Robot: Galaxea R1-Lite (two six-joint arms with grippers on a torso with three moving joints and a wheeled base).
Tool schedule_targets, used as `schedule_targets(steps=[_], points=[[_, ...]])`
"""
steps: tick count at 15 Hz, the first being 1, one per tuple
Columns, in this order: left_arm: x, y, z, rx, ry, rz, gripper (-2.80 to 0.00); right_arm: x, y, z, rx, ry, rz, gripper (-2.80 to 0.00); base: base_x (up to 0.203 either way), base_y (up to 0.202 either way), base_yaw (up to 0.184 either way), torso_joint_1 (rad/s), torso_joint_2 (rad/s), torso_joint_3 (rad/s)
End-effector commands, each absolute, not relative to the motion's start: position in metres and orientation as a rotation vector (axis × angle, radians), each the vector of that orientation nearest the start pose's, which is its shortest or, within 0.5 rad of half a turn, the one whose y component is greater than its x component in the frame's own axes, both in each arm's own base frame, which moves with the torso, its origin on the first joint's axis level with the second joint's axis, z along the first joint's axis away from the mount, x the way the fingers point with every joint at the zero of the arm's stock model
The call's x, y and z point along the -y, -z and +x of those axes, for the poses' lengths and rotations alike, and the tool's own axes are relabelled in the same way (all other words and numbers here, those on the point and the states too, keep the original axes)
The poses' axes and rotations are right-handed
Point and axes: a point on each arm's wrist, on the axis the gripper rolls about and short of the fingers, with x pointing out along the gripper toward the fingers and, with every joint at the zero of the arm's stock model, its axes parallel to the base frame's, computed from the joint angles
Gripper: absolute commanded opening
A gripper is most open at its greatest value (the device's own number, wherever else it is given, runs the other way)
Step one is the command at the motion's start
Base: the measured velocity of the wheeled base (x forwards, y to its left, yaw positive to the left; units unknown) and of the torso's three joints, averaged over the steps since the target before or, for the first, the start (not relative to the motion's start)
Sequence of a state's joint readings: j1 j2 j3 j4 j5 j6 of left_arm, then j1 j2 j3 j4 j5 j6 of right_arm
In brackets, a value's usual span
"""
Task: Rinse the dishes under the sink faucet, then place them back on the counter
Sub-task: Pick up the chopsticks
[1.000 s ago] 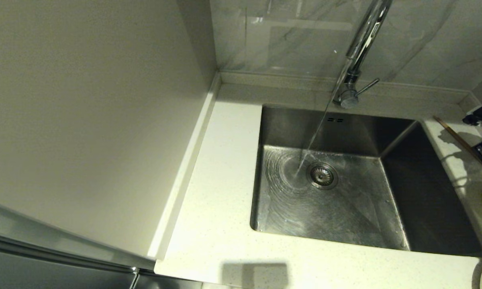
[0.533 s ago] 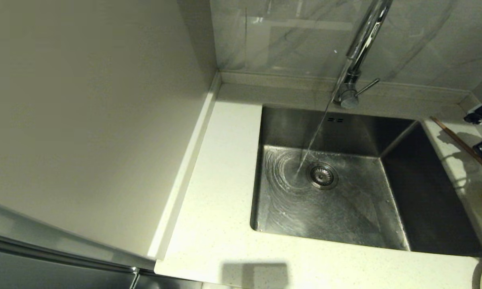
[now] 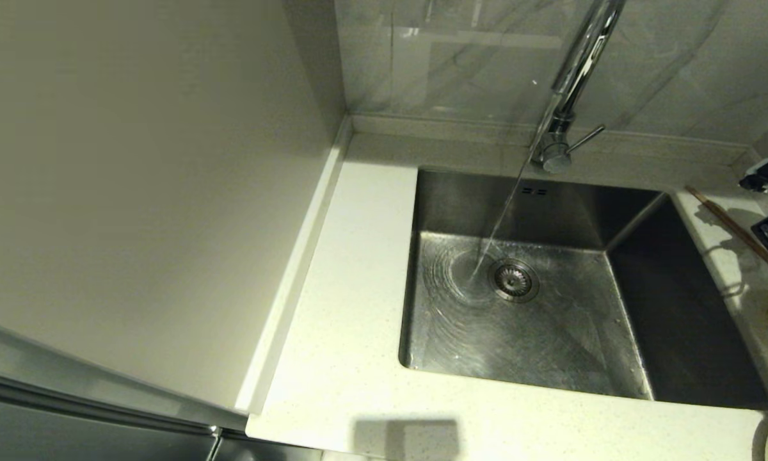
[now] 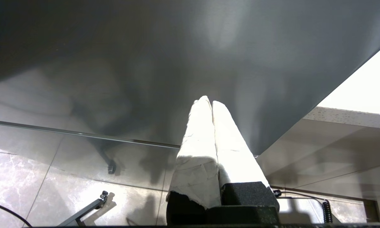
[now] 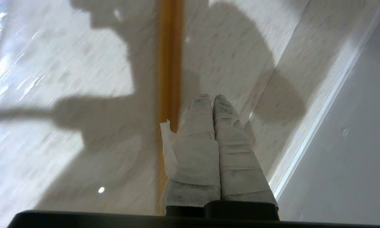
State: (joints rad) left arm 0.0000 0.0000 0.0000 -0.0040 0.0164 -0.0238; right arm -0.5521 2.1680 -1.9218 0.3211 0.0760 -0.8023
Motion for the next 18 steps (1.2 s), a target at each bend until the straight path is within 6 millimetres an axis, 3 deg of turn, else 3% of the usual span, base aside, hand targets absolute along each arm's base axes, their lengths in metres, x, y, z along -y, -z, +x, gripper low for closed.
schedule_targets(steps=[1,9,18], points=[[0.000,-0.076,-0.023,0.006,-0.017,-0.025,-2.80,0.238,-0.213,0.388,-0.681,0.221,-0.600,-2.80,0.000,0.000,0.000,0.000,0.00,0.000],[0.000,-0.076,-0.023,0.006,-0.017,-0.025,-2.80,0.239,-0.210,0.392,-0.659,0.231,-0.609,-2.80,0.000,0.000,0.000,0.000,0.00,0.000],[0.000,-0.076,-0.023,0.006,-0.017,-0.025,-2.80,0.210,-0.209,0.381,-0.695,0.163,-0.604,-2.80,0.000,0.000,0.000,0.000,0.00,0.000]])
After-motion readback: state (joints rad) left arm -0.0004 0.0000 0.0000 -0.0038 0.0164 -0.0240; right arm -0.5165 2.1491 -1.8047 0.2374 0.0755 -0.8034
